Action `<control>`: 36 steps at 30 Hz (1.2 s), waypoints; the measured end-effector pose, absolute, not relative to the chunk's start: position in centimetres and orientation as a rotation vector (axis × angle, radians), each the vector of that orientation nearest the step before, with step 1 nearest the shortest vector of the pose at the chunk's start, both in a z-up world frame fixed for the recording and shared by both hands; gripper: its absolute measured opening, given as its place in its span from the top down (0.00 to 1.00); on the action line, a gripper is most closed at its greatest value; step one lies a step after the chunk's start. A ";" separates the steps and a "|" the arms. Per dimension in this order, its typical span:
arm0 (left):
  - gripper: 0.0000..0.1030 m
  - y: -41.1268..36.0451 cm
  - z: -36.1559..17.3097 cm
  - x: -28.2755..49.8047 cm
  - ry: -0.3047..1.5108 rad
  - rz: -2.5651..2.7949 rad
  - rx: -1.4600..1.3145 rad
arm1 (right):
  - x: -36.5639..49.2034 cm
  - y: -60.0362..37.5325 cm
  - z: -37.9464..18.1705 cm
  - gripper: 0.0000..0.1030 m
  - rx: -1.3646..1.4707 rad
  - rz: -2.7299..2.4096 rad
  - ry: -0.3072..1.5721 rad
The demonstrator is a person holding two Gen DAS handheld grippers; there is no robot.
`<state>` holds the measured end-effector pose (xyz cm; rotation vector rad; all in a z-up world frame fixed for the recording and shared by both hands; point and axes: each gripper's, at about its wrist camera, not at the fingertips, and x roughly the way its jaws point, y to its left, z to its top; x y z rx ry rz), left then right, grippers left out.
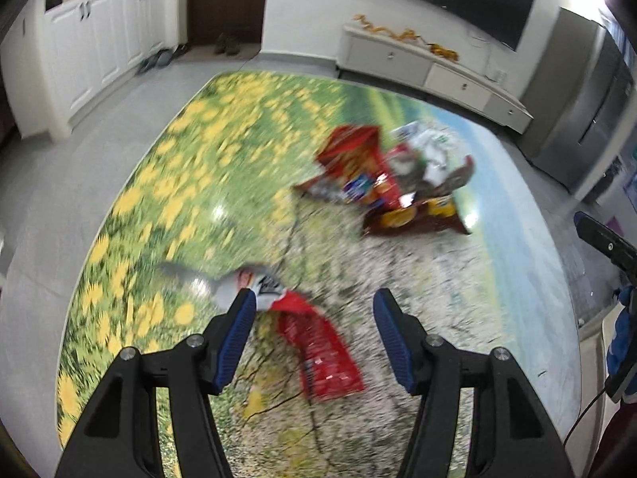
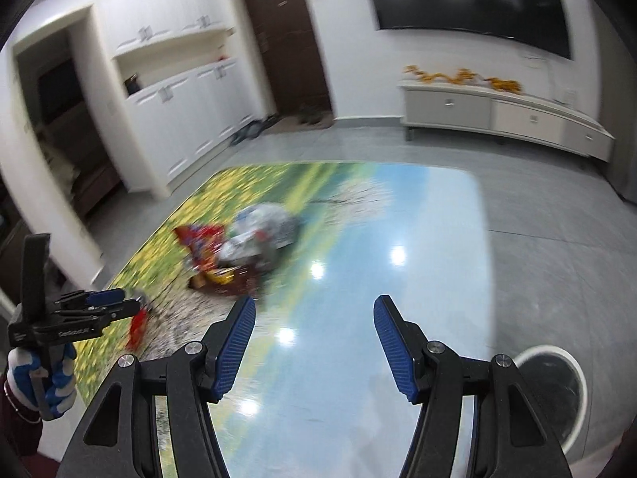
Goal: Collect trash
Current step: 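Move both open tools back over the trash on the table, then grasp the red-white wrapper with the left tool while the right tool grasps the brown chip bag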
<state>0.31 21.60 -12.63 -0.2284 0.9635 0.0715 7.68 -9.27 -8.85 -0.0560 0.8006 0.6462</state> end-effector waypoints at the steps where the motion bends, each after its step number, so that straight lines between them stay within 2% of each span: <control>1: 0.42 21.8 -13.0 0.2 0.969 0.074 -0.240 | 7.7 -8.1 -9.1 0.42 -0.073 0.670 0.806; 15: 0.42 22.5 -14.7 1.2 0.981 0.083 -0.264 | 9.6 4.5 -12.8 0.42 -0.315 0.896 0.863; 26: 0.43 22.6 -15.0 1.9 0.969 0.067 -0.245 | 12.2 6.1 -16.3 0.42 -0.403 0.894 0.976; 28: 0.43 22.4 -15.0 2.0 0.965 0.060 -0.242 | 12.1 5.7 -16.8 0.47 -0.414 0.889 0.986; 29: 0.43 22.3 -15.1 2.1 0.963 0.058 -0.240 | 12.0 5.4 -16.9 0.53 -0.414 0.888 0.987; 30: 0.45 22.2 -15.1 2.1 0.961 0.055 -0.239 | 12.0 5.1 -17.0 0.59 -0.411 0.888 0.989; 33: 0.54 21.9 -15.0 2.1 0.954 0.046 -0.233 | 11.6 4.2 -16.9 0.64 -0.390 0.893 0.981; 36: 0.76 21.6 -15.1 2.2 0.956 0.027 -0.228 | 11.1 3.5 -16.6 0.72 -0.367 0.899 0.969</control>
